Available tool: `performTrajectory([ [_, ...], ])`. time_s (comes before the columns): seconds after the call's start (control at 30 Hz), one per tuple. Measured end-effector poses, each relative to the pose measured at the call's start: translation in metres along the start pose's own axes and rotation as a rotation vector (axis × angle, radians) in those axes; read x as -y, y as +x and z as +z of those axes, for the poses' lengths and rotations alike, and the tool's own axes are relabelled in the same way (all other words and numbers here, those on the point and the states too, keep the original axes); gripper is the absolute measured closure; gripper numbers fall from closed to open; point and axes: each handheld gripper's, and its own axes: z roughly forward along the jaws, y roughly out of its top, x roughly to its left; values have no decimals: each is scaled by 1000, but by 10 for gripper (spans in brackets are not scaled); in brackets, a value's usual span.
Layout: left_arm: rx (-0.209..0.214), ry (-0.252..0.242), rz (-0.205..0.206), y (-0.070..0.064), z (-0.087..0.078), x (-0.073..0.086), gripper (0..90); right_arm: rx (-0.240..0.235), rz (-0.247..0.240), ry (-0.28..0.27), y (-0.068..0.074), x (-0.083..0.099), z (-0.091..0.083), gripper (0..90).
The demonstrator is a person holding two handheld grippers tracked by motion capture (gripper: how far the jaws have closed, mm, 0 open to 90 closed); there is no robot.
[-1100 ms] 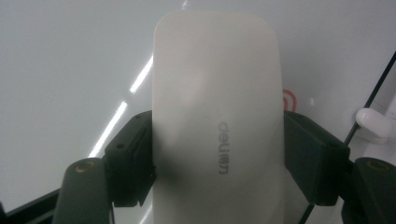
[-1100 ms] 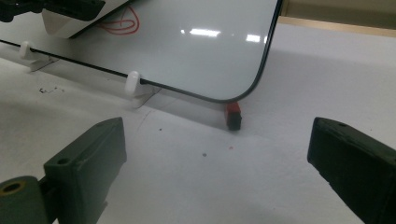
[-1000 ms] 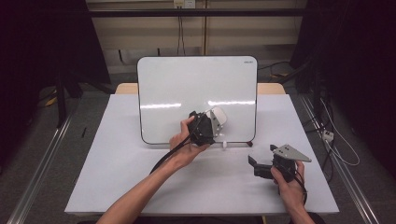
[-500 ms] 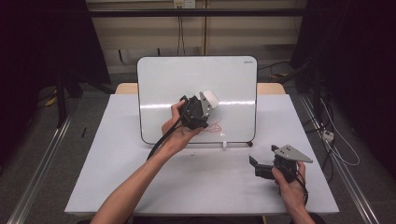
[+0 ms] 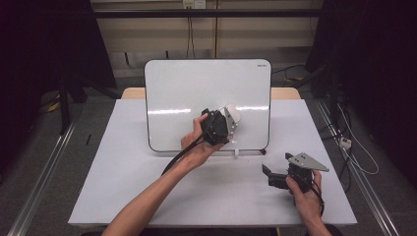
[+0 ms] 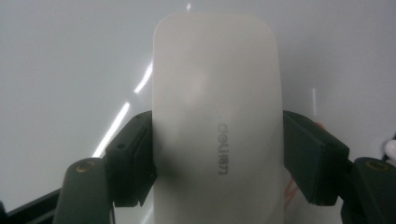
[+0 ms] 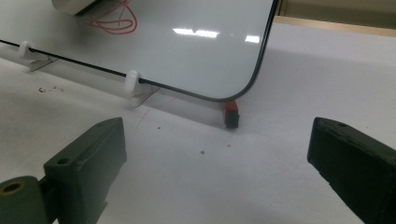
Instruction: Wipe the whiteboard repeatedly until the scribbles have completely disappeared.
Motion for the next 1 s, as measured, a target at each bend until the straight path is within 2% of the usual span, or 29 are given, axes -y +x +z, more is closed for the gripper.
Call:
performTrajectory([
  [0.17,0,-2,2,-10,1,2,305,-1,7,0,-1,0,-1,46],
  [0.27,-17,19,39,-16,1,1,305,-1,1,-1,0,0,0,45],
  [0.4,-8,9,43,-25,2,5,305,0,-3,-1,1,0,0,45],
  [0.63,12,20,107,-42,1,11,305,-3,-5,1,2,-1,1,46],
  [0.73,6,5,115,-43,0,15,307,-6,-6,-1,1,-1,1,46],
  [1.0,17,23,116,-39,-1,15,309,-6,0,-2,0,0,-1,46],
])
